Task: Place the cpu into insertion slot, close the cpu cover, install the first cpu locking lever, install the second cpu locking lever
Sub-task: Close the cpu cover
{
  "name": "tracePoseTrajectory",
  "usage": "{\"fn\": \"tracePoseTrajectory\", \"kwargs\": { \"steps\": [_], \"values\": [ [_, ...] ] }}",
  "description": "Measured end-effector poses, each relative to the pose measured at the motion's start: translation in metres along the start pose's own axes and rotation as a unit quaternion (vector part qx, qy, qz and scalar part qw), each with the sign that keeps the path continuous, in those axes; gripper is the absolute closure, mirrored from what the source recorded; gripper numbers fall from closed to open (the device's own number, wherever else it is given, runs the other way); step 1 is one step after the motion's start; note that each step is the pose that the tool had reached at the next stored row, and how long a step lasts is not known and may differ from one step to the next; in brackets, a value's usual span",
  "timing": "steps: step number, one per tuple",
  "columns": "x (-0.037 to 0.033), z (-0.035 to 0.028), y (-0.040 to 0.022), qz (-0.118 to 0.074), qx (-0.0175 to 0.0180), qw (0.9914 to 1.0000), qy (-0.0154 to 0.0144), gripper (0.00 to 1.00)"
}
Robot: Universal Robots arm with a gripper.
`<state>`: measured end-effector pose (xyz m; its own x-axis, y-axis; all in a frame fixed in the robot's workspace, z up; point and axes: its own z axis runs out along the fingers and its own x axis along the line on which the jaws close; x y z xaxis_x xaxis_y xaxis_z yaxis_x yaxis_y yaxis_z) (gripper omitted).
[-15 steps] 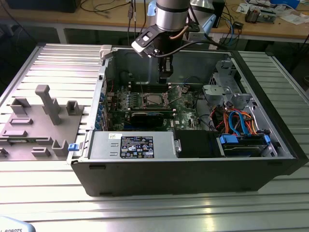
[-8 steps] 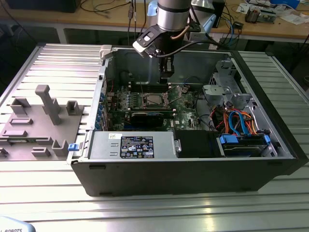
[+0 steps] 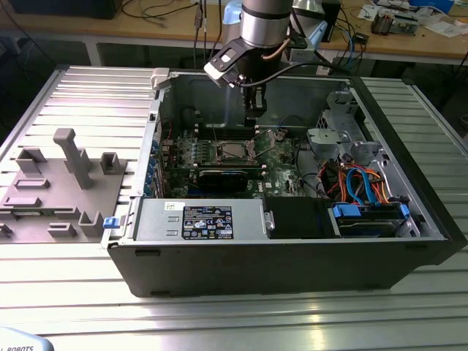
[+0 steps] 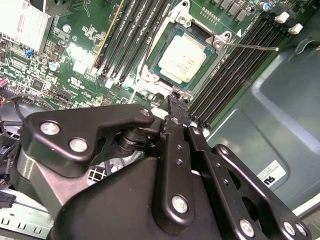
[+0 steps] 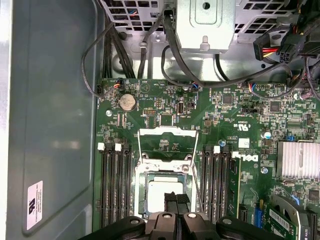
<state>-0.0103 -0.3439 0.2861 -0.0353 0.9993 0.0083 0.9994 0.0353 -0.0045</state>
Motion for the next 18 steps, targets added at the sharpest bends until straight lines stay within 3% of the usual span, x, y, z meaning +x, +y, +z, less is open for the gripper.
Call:
{"fn": "tracePoseTrajectory", "kwargs": {
  "steps": [18],
  "values": [
    [-0.0002,0.0000,0.0066,0.000,0.0000,1.00000,0.0000,0.89]
  ]
}}
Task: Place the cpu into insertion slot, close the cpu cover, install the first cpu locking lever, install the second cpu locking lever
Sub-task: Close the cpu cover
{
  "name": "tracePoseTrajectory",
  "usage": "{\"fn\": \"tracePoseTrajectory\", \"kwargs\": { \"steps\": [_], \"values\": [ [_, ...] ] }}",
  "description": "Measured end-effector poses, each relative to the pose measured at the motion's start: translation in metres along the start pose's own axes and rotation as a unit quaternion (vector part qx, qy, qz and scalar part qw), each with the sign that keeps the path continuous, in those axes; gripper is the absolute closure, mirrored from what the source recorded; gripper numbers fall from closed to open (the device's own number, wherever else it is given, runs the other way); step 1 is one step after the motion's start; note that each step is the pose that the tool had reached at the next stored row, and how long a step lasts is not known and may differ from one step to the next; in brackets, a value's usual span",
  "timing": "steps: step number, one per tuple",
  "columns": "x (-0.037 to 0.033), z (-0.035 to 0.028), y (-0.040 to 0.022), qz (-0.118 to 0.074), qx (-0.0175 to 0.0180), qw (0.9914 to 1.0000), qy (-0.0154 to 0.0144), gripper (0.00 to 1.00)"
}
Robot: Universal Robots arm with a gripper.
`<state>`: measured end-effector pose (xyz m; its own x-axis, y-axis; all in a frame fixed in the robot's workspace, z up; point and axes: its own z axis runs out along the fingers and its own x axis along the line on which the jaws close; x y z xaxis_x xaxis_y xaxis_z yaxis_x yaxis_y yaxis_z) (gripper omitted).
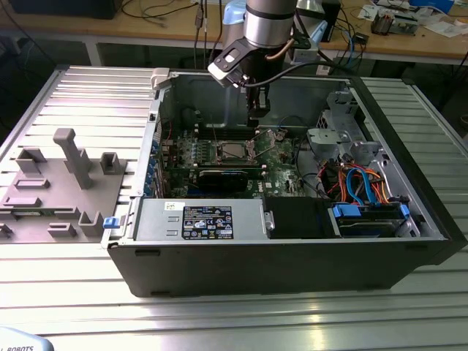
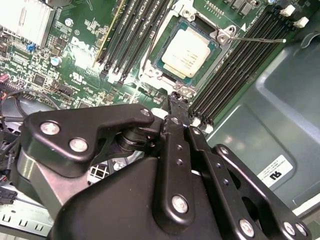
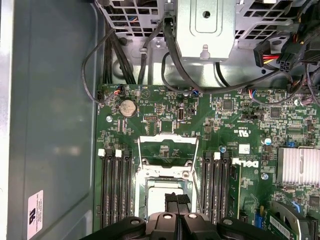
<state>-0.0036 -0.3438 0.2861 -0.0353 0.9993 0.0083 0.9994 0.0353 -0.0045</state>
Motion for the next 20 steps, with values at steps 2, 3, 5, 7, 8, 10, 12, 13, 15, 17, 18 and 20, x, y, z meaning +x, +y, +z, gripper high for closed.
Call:
{"fn": "tracePoseTrajectory", "kwargs": {
  "steps": [2,3,5,7,8,10,12,13,15,17,18,20],
  "values": [
    [0.0000,0.0000,0.0010,0.000,0.0000,1.00000,0.0000,0.89],
    [-0.0001,0.0000,0.0015,0.000,0.0000,1.00000,0.0000,0.89],
    [-0.0001,0.0000,0.0023,0.000,0.0000,1.00000,0.0000,0.89],
    [-0.0001,0.0000,0.0036,0.000,0.0000,1.00000,0.0000,0.89],
    [-0.0001,0.0000,0.0041,0.000,0.0000,1.00000,0.0000,0.89],
    [-0.0002,0.0000,0.0055,0.000,0.0000,1.00000,0.0000,0.89],
    [-0.0002,0.0000,0.0064,0.000,0.0000,1.00000,0.0000,0.89],
    [-0.0002,0.0000,0.0070,0.000,0.0000,1.00000,0.0000,0.89],
    [-0.0003,0.0000,0.0077,0.000,0.0000,1.00000,0.0000,0.89],
    [-0.0003,0.0000,0.0091,0.000,0.0000,1.00000,0.0000,0.89],
    [-0.0003,0.0000,0.0097,0.000,0.0000,1.00000,0.0000,0.89],
    [-0.0004,0.0000,0.0109,0.000,0.0000,1.00000,0.0000,0.89]
  ]
}}
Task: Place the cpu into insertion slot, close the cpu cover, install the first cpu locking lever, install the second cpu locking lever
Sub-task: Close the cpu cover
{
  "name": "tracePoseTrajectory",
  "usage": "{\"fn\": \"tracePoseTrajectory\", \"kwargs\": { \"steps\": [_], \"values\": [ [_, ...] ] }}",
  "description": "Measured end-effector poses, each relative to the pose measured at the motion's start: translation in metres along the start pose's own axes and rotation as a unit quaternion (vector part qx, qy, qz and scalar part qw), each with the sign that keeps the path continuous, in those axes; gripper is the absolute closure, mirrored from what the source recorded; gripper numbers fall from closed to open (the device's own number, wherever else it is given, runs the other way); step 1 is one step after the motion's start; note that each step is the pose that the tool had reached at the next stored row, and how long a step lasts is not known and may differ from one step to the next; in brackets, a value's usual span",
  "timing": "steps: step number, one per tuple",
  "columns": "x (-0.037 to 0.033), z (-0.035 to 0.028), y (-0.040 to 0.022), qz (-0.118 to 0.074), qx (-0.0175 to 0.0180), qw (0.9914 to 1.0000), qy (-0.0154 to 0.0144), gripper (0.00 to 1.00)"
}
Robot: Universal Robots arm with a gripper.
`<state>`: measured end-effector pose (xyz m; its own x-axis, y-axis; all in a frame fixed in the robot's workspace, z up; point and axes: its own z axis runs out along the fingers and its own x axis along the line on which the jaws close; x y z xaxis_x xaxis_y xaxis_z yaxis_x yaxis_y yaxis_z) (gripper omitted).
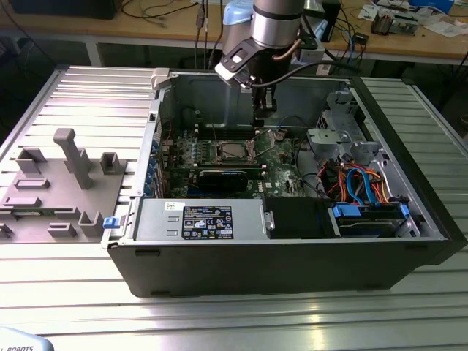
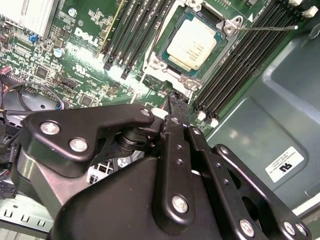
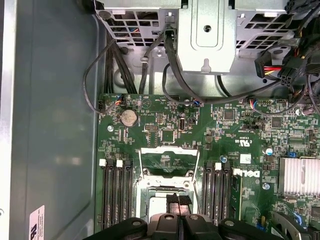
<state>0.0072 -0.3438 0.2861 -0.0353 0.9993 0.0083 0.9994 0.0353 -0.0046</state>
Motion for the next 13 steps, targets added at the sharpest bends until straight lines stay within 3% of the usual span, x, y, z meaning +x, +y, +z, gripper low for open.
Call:
{"fn": "tracePoseTrajectory", "kwargs": {
  "steps": [13],
  "values": [
    [-0.0003,0.0000,0.0079,0.000,0.0000,1.00000,0.0000,0.89]
  ]
}}
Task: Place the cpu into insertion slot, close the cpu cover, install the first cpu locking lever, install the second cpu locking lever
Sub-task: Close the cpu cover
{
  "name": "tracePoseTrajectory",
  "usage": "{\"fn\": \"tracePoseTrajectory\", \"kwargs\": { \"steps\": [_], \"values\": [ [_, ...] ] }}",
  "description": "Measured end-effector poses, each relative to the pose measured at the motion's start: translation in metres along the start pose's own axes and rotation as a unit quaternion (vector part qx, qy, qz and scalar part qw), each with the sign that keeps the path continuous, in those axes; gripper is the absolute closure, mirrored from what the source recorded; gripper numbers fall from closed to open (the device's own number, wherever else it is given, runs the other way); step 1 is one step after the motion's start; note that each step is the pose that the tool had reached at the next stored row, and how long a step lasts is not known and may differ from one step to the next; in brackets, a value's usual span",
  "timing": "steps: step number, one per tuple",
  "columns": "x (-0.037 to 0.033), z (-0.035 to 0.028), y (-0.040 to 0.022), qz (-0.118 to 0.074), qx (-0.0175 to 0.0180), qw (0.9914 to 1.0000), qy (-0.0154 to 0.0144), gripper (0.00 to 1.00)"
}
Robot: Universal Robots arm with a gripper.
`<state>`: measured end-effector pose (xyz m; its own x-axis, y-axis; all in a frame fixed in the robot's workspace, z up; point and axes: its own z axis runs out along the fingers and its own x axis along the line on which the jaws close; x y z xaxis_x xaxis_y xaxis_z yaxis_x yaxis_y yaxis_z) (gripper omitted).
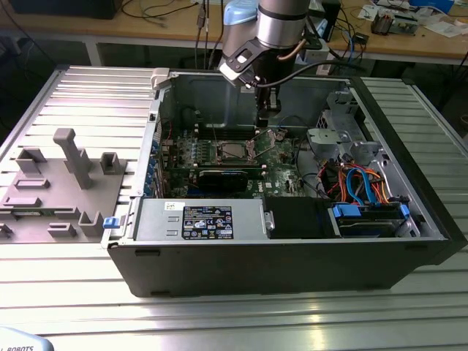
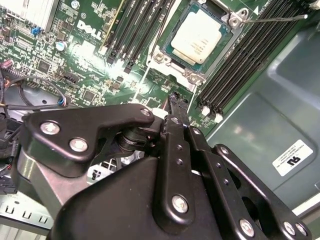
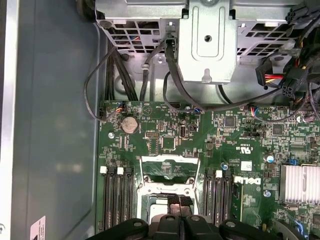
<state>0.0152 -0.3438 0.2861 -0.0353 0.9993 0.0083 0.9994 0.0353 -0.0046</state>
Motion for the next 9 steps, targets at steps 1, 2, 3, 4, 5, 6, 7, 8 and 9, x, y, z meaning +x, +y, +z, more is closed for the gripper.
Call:
{"fn": "tracePoseTrajectory", "kwargs": {
  "steps": [1,2,3,4,5,6,7,8,9],
  "values": [
    [0.0000,0.0000,0.0005,0.000,0.0000,1.00000,0.0000,0.89],
    [0.0000,0.0000,0.0009,0.000,0.0000,1.00000,0.0000,0.89],
    [0.0000,0.0000,0.0013,0.000,0.0000,1.00000,0.0000,0.89],
    [-0.0001,0.0000,0.0018,0.000,0.0000,1.00000,0.0000,0.89],
    [-0.0001,0.0000,0.0023,0.000,0.0000,1.00000,0.0000,0.89],
    [-0.0001,0.0000,0.0030,0.000,0.0000,1.00000,0.0000,0.89],
    [-0.0001,0.0000,0.0038,0.000,0.0000,1.00000,0.0000,0.89],
    [-0.0002,0.0000,0.0045,0.000,0.0000,1.00000,0.0000,0.89],
    [-0.0002,0.0000,0.0049,0.000,0.0000,1.00000,0.0000,0.89]
  ]
}}
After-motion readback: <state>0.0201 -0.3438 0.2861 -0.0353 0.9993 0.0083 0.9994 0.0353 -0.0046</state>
